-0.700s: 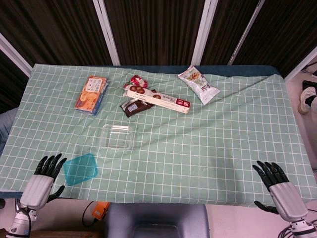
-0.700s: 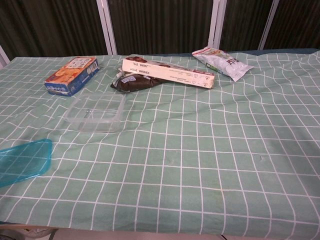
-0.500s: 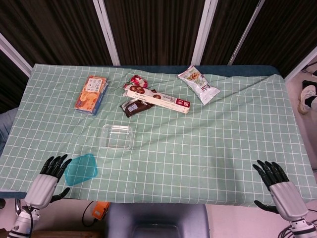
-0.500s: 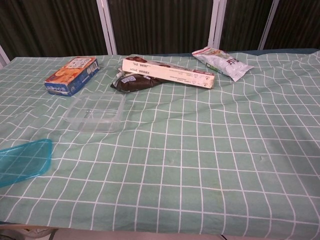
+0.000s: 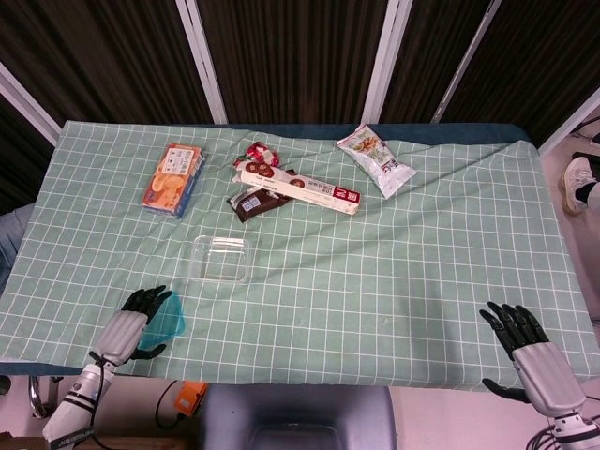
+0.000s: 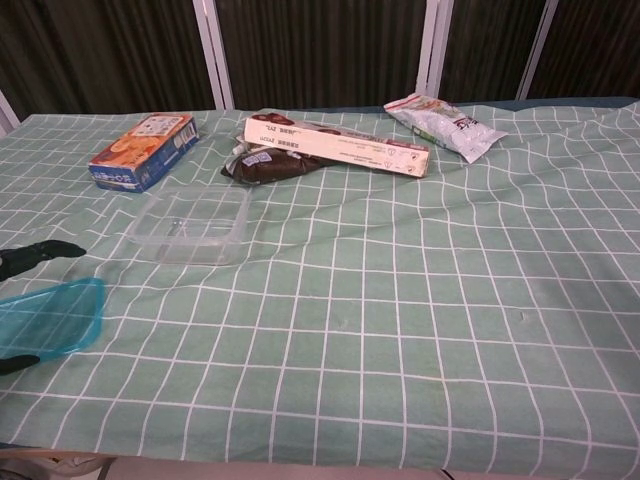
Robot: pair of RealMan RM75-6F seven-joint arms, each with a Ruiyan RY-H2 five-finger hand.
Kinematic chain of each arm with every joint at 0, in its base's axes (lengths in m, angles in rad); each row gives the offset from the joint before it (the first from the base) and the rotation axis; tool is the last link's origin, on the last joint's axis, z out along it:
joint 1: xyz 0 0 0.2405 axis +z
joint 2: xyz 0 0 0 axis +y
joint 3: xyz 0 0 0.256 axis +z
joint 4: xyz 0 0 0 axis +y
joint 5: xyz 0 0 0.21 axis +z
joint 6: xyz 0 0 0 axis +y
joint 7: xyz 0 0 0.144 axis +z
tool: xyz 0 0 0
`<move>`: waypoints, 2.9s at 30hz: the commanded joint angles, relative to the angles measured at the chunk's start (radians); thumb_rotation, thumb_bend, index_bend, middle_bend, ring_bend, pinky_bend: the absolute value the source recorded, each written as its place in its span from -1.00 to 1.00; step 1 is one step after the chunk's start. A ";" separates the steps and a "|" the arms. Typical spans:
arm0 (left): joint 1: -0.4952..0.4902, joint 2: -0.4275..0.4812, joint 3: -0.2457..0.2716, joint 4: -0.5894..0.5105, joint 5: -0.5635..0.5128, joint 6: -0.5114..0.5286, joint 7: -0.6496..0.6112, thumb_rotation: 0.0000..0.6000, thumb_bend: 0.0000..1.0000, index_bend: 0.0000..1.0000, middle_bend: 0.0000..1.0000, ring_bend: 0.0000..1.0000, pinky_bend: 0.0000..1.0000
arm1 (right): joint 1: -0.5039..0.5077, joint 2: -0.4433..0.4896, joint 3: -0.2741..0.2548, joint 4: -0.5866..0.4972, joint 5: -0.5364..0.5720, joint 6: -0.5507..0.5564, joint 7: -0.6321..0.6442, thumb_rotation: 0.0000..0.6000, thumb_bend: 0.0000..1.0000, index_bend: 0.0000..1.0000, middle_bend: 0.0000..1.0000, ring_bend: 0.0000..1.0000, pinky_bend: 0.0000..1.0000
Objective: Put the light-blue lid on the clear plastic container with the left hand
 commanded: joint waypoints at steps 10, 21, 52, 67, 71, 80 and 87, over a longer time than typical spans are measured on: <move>-0.023 0.002 -0.009 -0.012 -0.050 -0.052 -0.012 1.00 -0.59 -1.00 -1.00 -1.00 -0.98 | 0.004 -0.002 0.000 -0.004 -0.001 -0.009 -0.009 1.00 -0.63 -0.98 -0.69 -1.00 -1.00; -0.040 -0.018 -0.017 0.012 -0.097 -0.091 -0.018 1.00 -0.59 -1.00 -1.00 -1.00 -0.98 | 0.005 0.000 -0.001 -0.004 -0.004 -0.008 -0.003 1.00 -0.63 -0.98 -0.69 -1.00 -1.00; -0.055 -0.017 -0.012 0.036 -0.187 -0.162 0.033 1.00 -0.58 -1.00 -0.93 -0.71 -0.52 | 0.004 -0.002 -0.002 -0.005 -0.005 -0.009 -0.009 1.00 -0.63 -0.98 -0.69 -1.00 -1.00; 0.000 0.104 -0.018 -0.114 -0.097 0.045 0.102 1.00 -0.49 -1.00 -0.05 0.10 0.21 | 0.005 0.000 -0.003 -0.005 -0.005 -0.011 -0.007 1.00 -0.63 -0.98 -0.69 -1.00 -1.00; -0.018 0.203 -0.028 -0.201 -0.040 0.087 0.202 1.00 -0.48 -1.00 -0.03 0.10 0.18 | 0.006 -0.002 -0.002 -0.007 -0.003 -0.016 -0.014 1.00 -0.63 -0.98 -0.69 -1.00 -1.00; -0.228 0.309 -0.078 -0.187 0.111 -0.083 0.060 1.00 -0.30 -1.00 -0.04 -0.05 -0.08 | 0.015 -0.010 0.007 -0.021 0.026 -0.048 -0.050 1.00 -0.63 -0.98 -0.69 -1.00 -1.00; -0.374 0.235 -0.101 -0.089 0.051 -0.300 -0.078 1.00 -0.30 -1.00 -0.07 -0.14 -0.18 | 0.024 -0.006 0.020 -0.029 0.059 -0.069 -0.046 1.00 -0.63 -0.98 -0.69 -1.00 -1.00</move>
